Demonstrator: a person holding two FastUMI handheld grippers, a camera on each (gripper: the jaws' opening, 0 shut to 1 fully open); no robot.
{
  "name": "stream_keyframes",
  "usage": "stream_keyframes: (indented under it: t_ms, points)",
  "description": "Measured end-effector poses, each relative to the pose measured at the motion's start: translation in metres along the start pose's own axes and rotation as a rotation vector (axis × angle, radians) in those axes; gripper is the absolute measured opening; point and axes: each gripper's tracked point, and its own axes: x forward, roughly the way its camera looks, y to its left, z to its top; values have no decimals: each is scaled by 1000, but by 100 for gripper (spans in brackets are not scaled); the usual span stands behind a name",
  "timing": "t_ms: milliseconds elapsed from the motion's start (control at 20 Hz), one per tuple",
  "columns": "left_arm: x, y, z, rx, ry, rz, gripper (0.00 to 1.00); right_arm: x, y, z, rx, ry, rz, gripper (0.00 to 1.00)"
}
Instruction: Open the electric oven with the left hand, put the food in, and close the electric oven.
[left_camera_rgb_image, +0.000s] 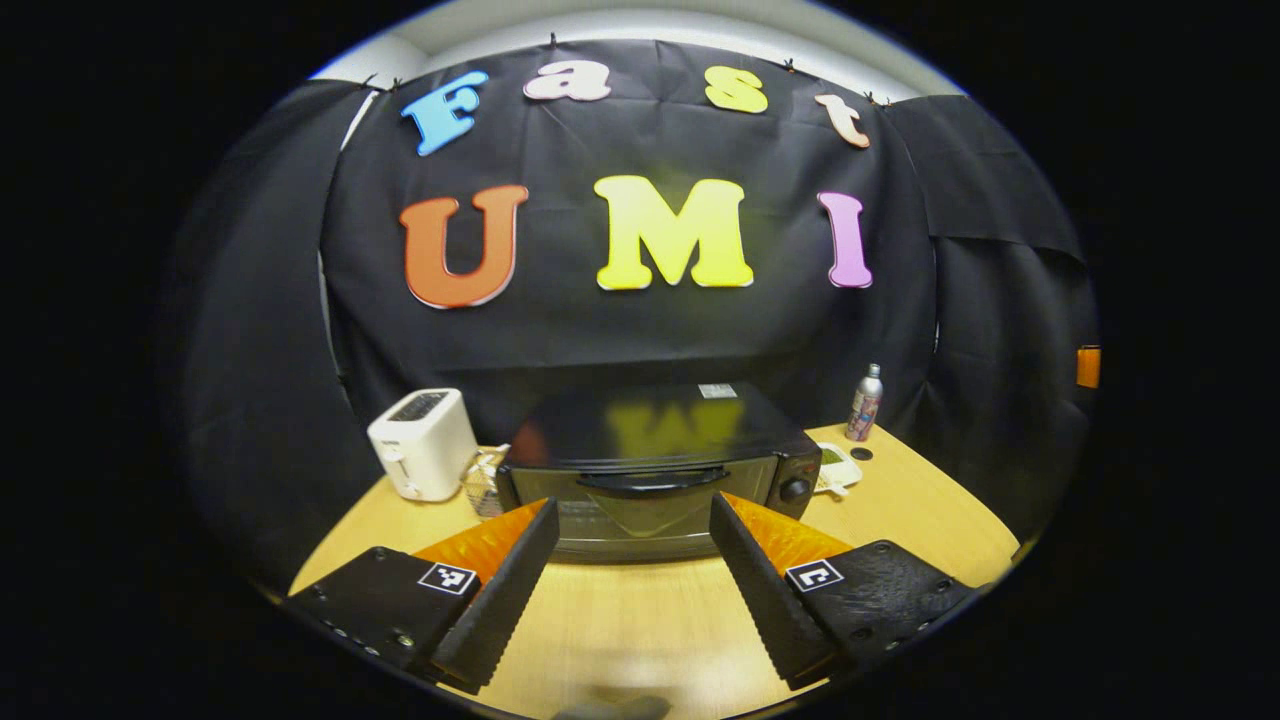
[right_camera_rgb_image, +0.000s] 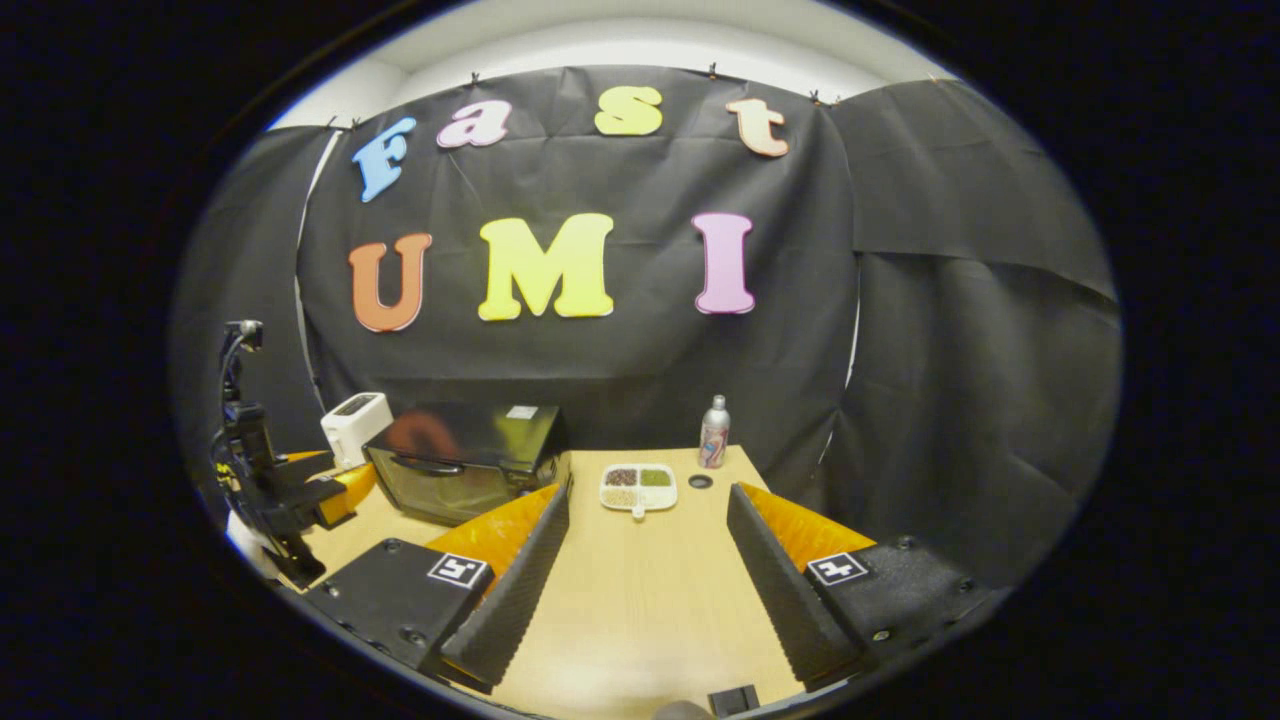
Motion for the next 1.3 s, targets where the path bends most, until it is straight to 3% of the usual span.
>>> stream_keyframes:
  t_ms: [50, 250, 400, 550, 650, 700, 750, 1050, 1100, 1300]
  points:
    - [-19, 1, 17, -4, -35, 12, 97, -4, -2, 7, 1, -16, 6, 100]
    - [-92, 7, 66, -10, -140, 80, 96, -22, -15, 35, -30, -82, 48, 96]
    - [-138, -4, 81, -32, -161, 114, 96, -38, -28, 55, -62, -150, 68, 100]
    - [-175, -15, 85, -28, -169, 142, 96, -50, -34, 56, -51, -162, 107, 96]
    - [-188, -23, 85, -24, -170, 152, 100, -54, -37, 54, -36, -165, 133, 96]
    - [-195, -23, 86, -18, -174, 167, 96, -56, -39, 53, -37, -166, 142, 96]
    - [-199, -25, 87, -17, -176, 174, 100, -57, -42, 51, -45, -167, 148, 96]
    - [-217, -35, 78, -43, -165, 192, 96, -63, -40, 50, -72, -171, 186, 96]
    - [-218, -35, 80, -44, -172, 194, 96, -64, -40, 49, -78, -171, 190, 100]
    - [-221, -32, 85, -60, -180, 202, 96, -71, -42, 51, -80, -175, 206, 96]
